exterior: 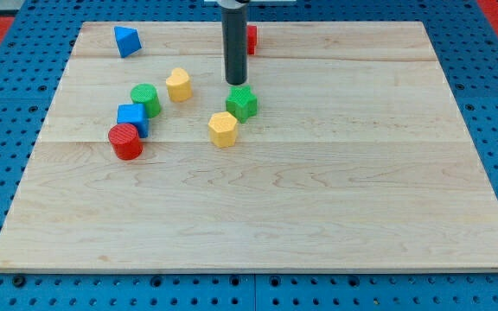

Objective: Separate the green star from red star

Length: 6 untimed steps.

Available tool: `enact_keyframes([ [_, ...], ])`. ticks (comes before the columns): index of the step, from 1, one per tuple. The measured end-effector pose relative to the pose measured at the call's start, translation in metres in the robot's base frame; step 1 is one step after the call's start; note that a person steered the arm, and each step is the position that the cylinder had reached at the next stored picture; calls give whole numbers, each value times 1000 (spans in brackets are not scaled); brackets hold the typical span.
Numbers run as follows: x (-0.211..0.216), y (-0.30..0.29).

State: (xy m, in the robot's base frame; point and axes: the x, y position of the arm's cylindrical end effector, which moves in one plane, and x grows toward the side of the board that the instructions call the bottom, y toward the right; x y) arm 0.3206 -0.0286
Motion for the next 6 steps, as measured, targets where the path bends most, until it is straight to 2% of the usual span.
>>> enact_keyframes([
  [1, 22, -12],
  [2, -26, -26],
  [3, -31, -94],
  [5, 50, -198],
  [6, 116, -162],
])
